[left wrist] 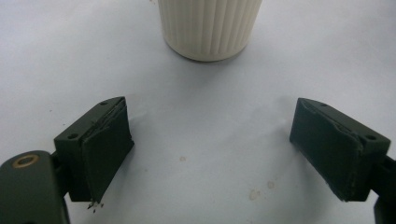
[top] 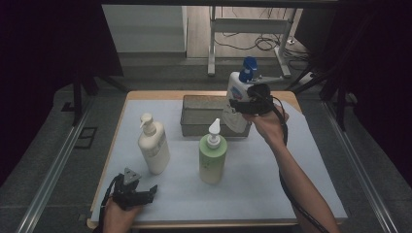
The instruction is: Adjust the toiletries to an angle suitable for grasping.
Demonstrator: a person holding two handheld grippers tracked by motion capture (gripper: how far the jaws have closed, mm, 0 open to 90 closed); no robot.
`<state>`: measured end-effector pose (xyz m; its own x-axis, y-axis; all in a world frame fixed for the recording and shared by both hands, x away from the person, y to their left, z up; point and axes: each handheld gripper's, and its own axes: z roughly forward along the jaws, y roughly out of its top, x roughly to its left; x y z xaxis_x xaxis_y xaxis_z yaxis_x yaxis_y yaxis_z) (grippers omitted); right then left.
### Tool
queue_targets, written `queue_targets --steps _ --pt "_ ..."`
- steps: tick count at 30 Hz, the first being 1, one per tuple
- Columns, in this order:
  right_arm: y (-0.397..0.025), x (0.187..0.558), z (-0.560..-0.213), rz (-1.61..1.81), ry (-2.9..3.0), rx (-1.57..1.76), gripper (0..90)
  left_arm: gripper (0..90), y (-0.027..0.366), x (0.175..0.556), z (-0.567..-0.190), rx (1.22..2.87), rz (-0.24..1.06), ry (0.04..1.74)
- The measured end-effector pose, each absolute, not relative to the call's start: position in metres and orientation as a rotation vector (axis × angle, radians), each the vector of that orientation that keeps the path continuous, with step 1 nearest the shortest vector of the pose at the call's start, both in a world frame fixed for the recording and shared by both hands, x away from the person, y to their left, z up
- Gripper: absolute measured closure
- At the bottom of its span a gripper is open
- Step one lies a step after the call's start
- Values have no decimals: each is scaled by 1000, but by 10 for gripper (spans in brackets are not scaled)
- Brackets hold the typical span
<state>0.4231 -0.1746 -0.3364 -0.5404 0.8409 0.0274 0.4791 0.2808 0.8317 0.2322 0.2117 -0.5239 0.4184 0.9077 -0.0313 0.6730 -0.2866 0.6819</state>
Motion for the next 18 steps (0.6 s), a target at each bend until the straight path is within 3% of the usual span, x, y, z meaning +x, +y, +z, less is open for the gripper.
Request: queue_targets --steps 18 --pt "-154 448 -339 1159 2098 1206 408 121 212 232 -524 2054 488 1333"
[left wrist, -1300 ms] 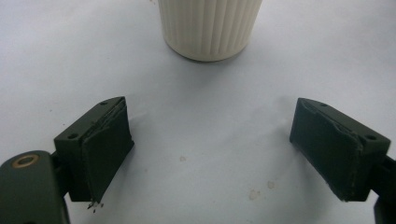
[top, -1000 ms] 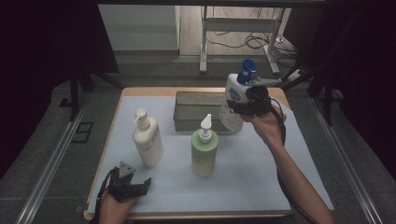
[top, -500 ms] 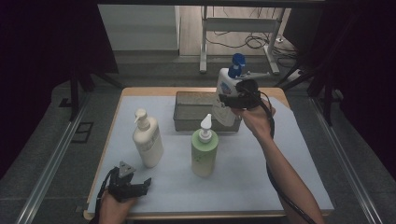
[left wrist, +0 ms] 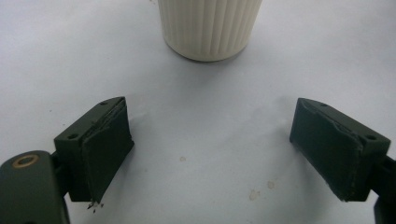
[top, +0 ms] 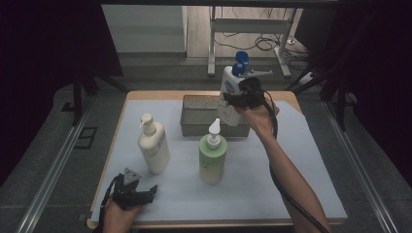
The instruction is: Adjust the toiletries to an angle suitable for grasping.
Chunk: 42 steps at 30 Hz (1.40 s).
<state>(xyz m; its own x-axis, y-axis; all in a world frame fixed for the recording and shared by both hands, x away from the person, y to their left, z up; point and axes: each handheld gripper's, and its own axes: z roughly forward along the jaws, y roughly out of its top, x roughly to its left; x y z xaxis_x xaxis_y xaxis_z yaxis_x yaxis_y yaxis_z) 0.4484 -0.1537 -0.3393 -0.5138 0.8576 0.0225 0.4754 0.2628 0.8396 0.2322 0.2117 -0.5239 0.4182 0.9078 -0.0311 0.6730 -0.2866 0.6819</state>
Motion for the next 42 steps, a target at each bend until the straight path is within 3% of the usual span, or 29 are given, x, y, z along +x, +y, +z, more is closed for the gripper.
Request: queue_targets --steps 23,42 --pt "-120 478 -359 1128 2100 1216 407 121 212 233 -523 2060 484 1333" --pt "-109 480 -388 1117 2138 1239 405 121 212 233 -523 2060 484 1333"
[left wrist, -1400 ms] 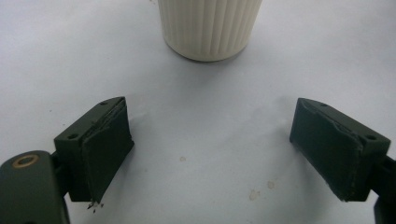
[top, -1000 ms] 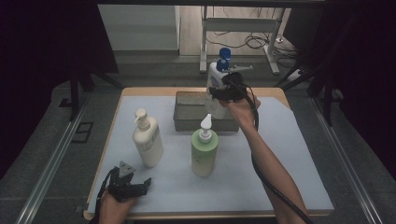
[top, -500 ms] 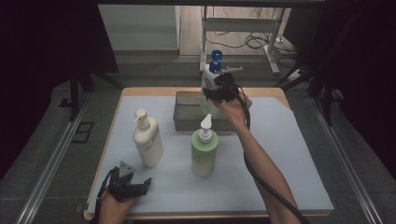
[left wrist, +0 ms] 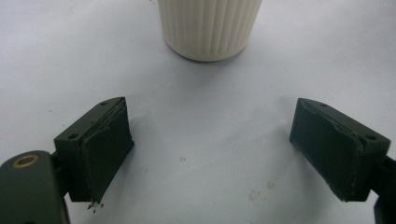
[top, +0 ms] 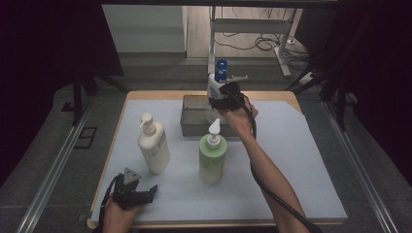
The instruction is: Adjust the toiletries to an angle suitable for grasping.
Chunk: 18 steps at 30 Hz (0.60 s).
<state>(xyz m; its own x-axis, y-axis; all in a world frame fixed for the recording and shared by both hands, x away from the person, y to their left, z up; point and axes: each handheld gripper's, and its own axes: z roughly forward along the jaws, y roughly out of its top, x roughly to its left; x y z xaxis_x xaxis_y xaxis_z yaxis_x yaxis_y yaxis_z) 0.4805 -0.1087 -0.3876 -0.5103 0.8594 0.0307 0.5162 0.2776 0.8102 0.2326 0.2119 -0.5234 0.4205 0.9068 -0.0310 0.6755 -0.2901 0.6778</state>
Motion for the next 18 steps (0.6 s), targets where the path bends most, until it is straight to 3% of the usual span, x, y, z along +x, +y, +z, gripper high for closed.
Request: queue_targets --steps 18 --pt "-107 474 -416 1073 2177 1223 405 121 212 233 -523 2063 485 1333"
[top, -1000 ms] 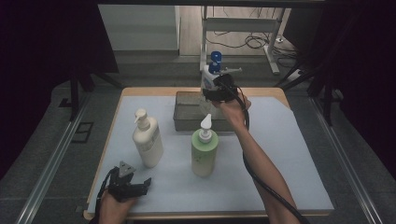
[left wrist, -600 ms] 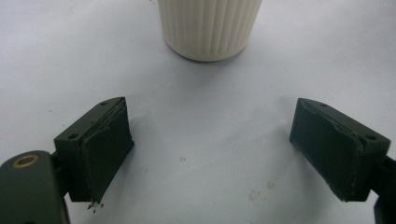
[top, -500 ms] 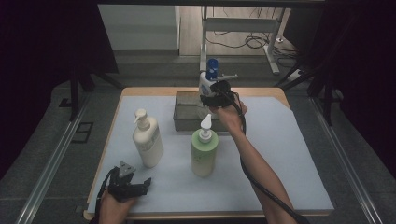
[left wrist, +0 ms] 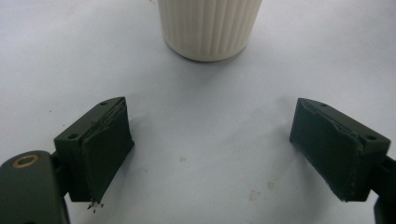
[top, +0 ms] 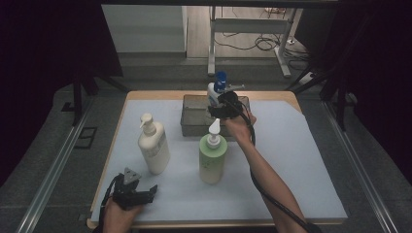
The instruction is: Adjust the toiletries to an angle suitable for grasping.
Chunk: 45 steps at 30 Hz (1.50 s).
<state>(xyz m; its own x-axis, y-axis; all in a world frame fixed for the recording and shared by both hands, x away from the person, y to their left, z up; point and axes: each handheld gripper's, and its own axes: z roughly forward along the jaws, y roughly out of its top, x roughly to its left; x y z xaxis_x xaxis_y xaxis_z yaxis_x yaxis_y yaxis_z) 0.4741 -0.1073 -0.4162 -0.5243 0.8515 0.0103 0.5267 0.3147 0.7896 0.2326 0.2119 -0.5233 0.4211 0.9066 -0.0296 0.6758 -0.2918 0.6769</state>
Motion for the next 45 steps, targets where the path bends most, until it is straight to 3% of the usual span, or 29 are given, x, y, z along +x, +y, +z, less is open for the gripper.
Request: queue_targets --steps 29,45 --pt "-115 469 -421 1075 2216 1177 370 121 212 232 -523 2061 487 1333" --pt "-141 444 -419 1130 2266 1159 432 121 211 232 -523 2060 488 1335"
